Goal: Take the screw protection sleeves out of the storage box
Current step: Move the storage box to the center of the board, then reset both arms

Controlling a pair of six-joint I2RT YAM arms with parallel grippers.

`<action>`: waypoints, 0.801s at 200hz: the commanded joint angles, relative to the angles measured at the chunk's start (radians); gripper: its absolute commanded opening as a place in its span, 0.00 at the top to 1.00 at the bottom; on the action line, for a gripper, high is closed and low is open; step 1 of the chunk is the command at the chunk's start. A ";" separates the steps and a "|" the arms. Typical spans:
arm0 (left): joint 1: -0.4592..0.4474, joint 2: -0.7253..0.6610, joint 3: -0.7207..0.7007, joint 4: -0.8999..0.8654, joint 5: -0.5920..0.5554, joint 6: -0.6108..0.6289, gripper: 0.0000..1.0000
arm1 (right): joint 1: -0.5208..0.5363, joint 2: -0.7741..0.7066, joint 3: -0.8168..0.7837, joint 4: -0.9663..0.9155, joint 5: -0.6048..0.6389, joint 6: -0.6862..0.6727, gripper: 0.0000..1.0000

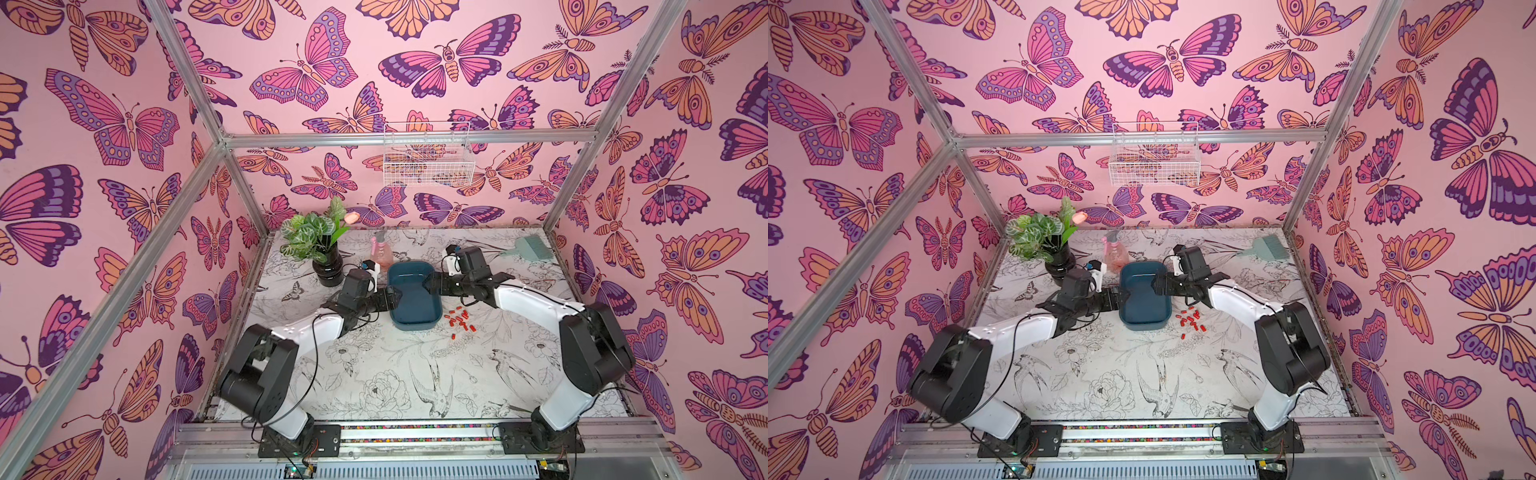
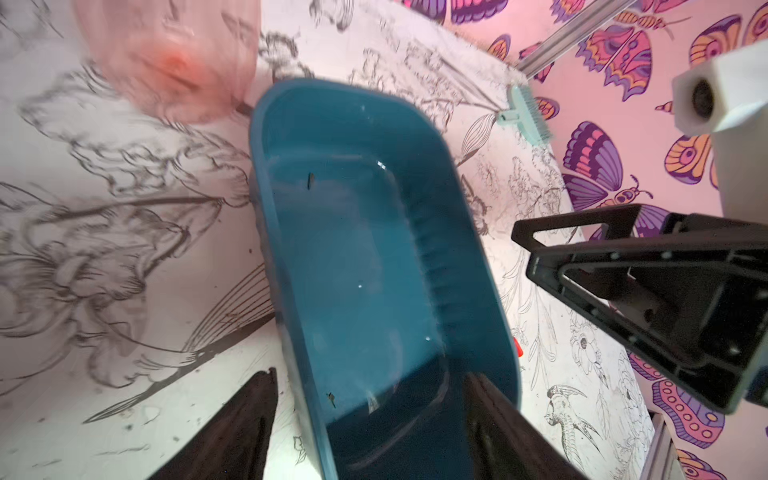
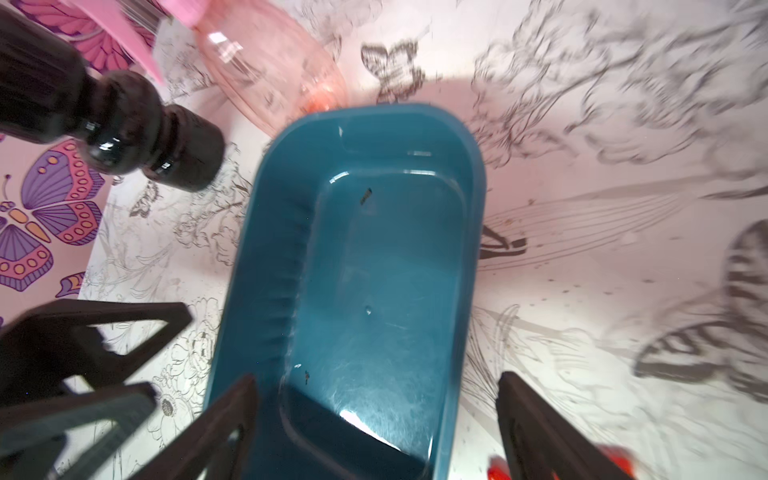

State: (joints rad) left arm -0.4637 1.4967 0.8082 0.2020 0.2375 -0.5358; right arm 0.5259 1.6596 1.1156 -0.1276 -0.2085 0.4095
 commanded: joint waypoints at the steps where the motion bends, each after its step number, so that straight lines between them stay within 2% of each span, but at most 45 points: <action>1: 0.011 -0.143 -0.062 -0.053 -0.144 0.058 0.24 | 0.001 -0.098 -0.056 -0.037 0.107 -0.055 0.06; 34: 0.037 -0.361 -0.142 -0.134 -0.271 0.116 0.22 | -0.018 -0.264 -0.171 -0.037 0.187 -0.085 0.00; 53: 0.059 -0.450 -0.187 -0.175 -0.318 0.149 0.23 | -0.025 -0.371 -0.257 -0.020 0.234 -0.097 0.01; 80: 0.075 -0.563 -0.219 -0.271 -0.432 0.161 0.23 | -0.028 -0.522 -0.363 0.025 0.361 -0.104 0.01; 104: 0.090 -0.642 -0.256 -0.309 -0.544 0.201 0.23 | -0.029 -0.581 -0.375 -0.039 0.500 -0.137 0.01; 114: 0.098 -0.662 -0.282 -0.296 -0.611 0.214 0.24 | -0.040 -0.588 -0.377 -0.062 0.547 -0.149 0.01; 131: 0.110 -0.676 -0.320 -0.251 -0.703 0.288 0.23 | -0.080 -0.605 -0.411 -0.047 0.557 -0.201 0.01; 160: 0.129 -0.629 -0.401 -0.054 -0.813 0.430 0.18 | -0.170 -0.660 -0.542 0.114 0.560 -0.226 0.01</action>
State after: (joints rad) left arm -0.3511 0.8333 0.4713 -0.0059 -0.4152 -0.2512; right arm 0.4133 1.0355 0.6666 -0.1135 0.2977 0.2348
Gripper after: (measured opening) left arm 0.807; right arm 0.986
